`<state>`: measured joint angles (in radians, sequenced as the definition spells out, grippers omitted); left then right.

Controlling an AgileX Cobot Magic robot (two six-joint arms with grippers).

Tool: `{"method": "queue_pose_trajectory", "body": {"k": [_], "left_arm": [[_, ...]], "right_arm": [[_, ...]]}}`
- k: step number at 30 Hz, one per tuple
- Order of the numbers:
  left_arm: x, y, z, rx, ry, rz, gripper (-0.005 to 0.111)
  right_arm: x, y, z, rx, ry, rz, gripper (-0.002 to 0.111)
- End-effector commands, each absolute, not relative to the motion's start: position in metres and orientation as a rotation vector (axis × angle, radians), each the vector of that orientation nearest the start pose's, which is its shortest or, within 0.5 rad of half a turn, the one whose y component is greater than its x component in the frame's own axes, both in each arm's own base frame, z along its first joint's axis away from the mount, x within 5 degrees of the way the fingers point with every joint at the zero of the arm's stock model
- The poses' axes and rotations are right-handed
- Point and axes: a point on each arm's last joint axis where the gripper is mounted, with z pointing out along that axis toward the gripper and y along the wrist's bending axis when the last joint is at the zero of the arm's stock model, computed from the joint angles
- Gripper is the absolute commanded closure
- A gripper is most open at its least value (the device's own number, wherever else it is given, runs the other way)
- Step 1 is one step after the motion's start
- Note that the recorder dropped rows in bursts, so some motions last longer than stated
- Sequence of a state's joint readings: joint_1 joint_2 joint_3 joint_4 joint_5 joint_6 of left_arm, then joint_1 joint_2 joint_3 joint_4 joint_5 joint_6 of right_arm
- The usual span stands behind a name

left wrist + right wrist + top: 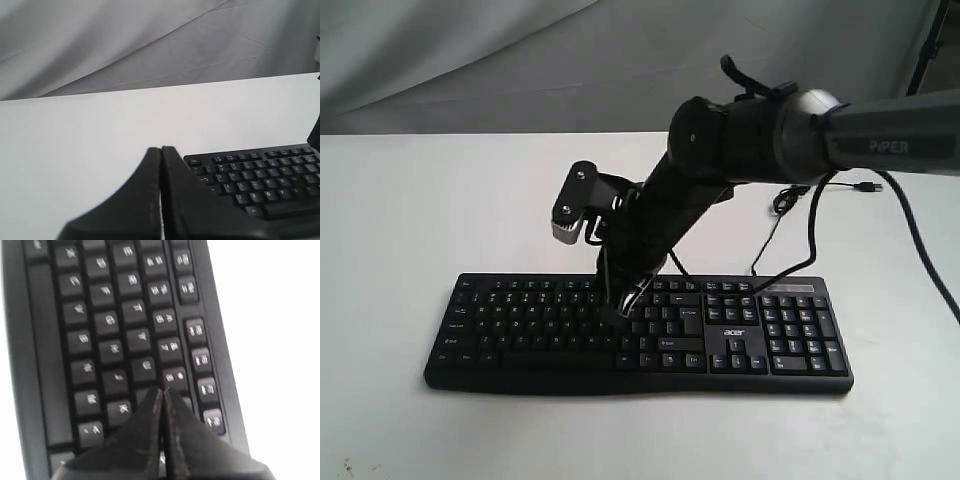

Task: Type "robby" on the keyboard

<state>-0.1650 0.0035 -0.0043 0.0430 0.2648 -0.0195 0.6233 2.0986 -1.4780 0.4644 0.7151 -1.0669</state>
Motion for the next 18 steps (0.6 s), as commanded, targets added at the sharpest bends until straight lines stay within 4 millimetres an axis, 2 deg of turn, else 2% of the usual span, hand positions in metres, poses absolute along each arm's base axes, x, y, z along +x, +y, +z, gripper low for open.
{"method": "queue_pose_trajectory", "body": {"k": [1, 6, 10, 18], "left_arm": [[0.055, -0.008, 0.190, 0.161, 1.736, -0.097, 0.107], [0.055, -0.008, 0.190, 0.161, 1.736, -0.097, 0.107], [0.055, -0.008, 0.190, 0.161, 1.736, -0.097, 0.107], [0.055, -0.008, 0.190, 0.161, 1.736, -0.097, 0.107]], "right_arm": [[0.326, 0.291, 0.162, -1.757, 2.052, 0.408, 0.108], [0.311, 0.309, 0.159, -1.791, 2.015, 0.426, 0.108], [0.306, 0.319, 0.148, -1.804, 2.012, 0.431, 0.108], [0.304, 0.321, 0.145, -1.802, 2.029, 0.457, 0.108]]}}
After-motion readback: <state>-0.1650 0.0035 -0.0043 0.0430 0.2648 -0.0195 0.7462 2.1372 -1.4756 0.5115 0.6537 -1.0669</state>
